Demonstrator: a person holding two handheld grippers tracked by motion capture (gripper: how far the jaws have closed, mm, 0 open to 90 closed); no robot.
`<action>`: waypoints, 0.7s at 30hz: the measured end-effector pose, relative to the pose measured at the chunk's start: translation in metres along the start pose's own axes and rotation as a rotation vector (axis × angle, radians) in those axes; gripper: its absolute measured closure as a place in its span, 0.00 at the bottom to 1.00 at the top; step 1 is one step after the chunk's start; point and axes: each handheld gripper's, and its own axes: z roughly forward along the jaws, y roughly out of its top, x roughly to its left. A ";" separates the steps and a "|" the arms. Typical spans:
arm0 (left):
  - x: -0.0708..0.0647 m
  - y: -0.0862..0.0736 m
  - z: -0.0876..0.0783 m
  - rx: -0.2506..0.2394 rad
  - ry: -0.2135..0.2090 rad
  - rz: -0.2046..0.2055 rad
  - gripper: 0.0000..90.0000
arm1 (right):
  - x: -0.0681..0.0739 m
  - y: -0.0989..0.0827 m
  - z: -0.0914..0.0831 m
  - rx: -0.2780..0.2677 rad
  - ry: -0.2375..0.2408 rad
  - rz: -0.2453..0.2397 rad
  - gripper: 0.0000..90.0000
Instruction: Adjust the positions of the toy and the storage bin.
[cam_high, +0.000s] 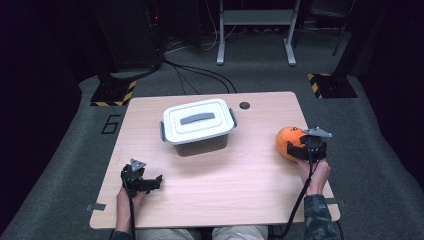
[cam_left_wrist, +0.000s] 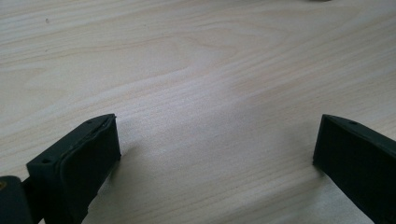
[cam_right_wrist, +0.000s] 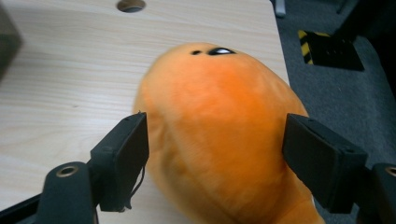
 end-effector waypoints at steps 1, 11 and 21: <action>0.000 0.000 0.000 0.000 -0.001 0.000 0.01 | 0.000 0.000 -0.004 -0.005 0.016 -0.014 0.23; 0.003 0.000 0.000 0.009 -0.031 0.008 0.00 | 0.012 -0.015 -0.032 -0.055 0.229 -0.109 0.04; 0.004 0.001 0.001 0.008 -0.040 0.018 0.00 | 0.036 -0.048 -0.030 -0.036 0.327 -0.191 0.00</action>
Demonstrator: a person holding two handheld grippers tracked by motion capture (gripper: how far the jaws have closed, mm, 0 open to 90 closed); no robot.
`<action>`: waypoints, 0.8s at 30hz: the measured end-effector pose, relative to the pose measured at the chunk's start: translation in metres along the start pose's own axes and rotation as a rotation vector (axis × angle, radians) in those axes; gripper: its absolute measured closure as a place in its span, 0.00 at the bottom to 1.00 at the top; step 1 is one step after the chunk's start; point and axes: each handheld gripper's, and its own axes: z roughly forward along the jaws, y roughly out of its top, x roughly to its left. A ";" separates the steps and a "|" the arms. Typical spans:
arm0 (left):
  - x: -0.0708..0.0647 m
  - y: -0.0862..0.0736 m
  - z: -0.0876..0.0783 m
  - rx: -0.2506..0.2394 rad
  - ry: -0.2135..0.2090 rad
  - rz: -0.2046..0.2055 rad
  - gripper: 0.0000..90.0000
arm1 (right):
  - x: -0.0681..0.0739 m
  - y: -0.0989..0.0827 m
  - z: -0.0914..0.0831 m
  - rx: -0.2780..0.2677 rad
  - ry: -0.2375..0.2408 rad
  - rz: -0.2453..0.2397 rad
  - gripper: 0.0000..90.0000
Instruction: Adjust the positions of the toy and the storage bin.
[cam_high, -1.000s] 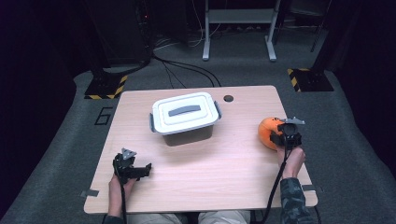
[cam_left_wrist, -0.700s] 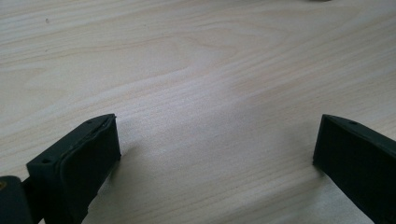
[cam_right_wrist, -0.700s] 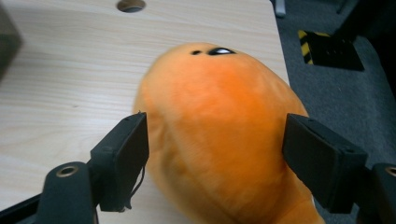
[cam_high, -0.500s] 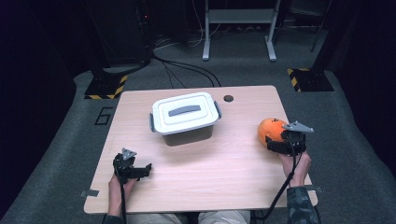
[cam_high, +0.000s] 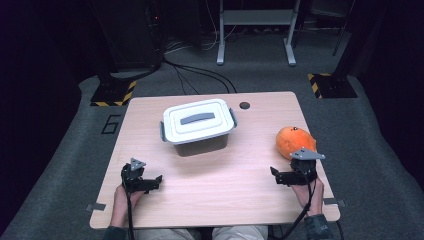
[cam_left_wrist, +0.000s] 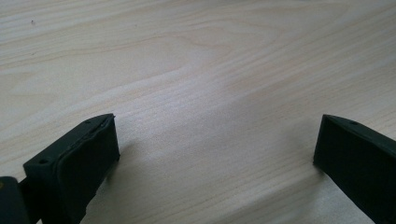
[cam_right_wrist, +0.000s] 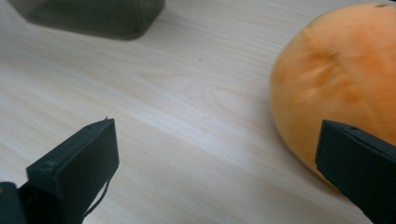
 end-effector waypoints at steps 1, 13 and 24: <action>0.000 0.000 0.000 -0.002 -0.001 0.004 0.00 | 0.004 -0.004 0.003 0.010 0.015 -0.004 0.00; 0.011 0.013 -0.014 0.032 -0.037 0.053 0.02 | 0.015 -0.038 0.045 0.136 0.054 -0.074 0.00; 0.006 0.070 -0.039 -0.065 -0.072 0.099 0.01 | 0.012 -0.043 0.055 0.151 0.088 -0.052 0.00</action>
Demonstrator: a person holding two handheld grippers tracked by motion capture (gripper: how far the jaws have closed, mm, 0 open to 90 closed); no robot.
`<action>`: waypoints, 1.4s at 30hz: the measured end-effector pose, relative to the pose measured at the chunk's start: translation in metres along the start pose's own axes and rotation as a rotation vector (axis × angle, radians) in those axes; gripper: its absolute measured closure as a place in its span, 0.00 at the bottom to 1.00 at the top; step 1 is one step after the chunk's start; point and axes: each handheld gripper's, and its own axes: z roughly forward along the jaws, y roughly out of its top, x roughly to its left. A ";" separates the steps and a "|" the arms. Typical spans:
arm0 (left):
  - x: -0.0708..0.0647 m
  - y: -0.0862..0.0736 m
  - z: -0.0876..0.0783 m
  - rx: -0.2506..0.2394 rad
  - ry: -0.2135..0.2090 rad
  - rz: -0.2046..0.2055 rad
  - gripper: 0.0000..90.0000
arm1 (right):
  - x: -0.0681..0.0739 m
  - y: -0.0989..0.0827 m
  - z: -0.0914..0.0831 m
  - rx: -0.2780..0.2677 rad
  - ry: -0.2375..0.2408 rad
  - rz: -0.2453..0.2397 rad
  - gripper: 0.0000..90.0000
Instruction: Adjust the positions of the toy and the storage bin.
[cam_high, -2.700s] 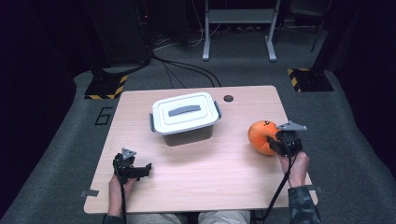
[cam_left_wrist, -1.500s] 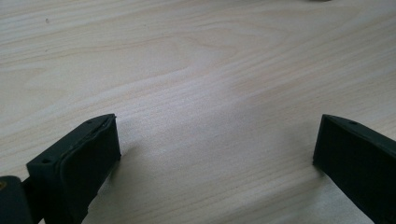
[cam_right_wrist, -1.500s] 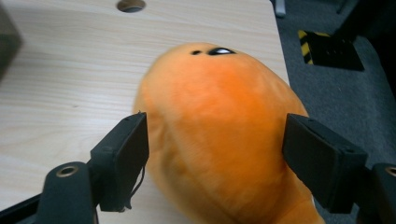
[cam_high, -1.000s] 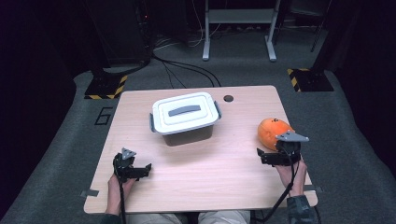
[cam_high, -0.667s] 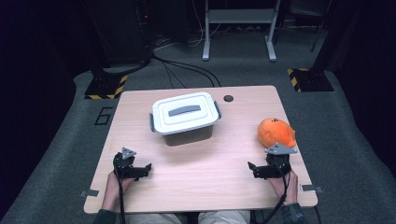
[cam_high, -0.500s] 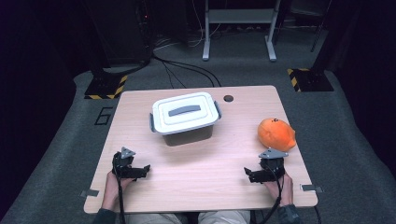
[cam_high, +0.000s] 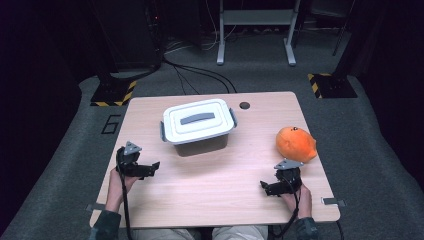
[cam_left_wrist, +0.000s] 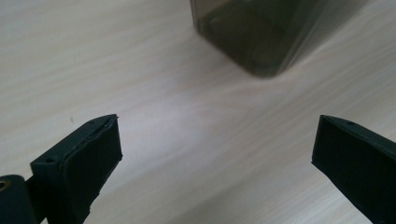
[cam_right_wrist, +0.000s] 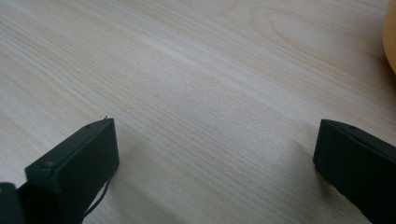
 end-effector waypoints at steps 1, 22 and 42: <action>-0.001 0.006 -0.001 -0.007 -0.001 0.007 0.02 | 0.000 0.000 0.000 -0.001 -0.001 -0.001 0.00; -0.007 0.107 0.031 -0.033 0.050 0.024 0.05 | -0.001 0.000 0.001 -0.005 -0.001 -0.002 0.00; -0.023 0.105 0.041 0.038 -0.028 0.111 0.05 | -0.001 0.001 0.001 -0.007 -0.003 0.005 0.01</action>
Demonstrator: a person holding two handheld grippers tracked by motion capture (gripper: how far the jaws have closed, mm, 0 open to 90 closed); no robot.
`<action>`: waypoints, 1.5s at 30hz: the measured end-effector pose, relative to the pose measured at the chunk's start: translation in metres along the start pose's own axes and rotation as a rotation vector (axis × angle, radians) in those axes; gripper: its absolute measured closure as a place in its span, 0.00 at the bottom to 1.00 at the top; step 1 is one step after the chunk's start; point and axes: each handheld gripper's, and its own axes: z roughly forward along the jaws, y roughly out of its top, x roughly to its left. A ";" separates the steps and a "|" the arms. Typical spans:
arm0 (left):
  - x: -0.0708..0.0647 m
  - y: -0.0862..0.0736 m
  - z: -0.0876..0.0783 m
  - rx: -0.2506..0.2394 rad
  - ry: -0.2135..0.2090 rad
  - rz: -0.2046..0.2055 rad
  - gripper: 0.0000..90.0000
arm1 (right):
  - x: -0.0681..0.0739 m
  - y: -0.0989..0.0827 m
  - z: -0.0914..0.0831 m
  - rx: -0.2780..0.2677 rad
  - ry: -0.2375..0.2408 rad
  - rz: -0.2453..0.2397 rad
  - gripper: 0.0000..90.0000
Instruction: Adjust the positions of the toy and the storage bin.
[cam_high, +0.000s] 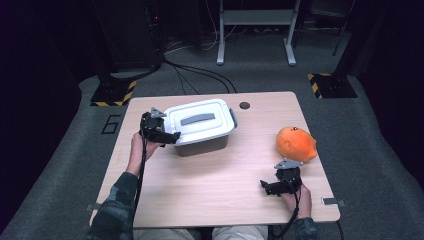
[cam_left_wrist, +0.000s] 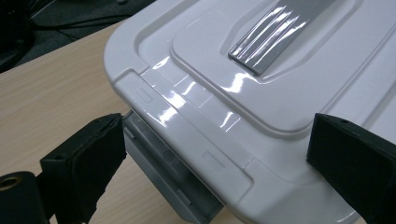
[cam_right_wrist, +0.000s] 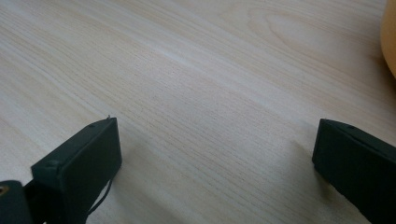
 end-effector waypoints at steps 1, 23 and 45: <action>-0.002 0.000 -0.001 -0.003 -0.002 0.002 0.05 | 0.000 0.000 0.000 0.000 0.000 -0.001 0.01; -0.023 0.005 -0.008 -0.014 -0.027 0.061 0.03 | 0.000 0.000 0.000 0.000 -0.001 0.000 0.01; -0.040 0.069 0.037 -0.032 -0.102 0.200 0.27 | 0.000 0.000 0.000 -0.002 -0.001 0.000 0.02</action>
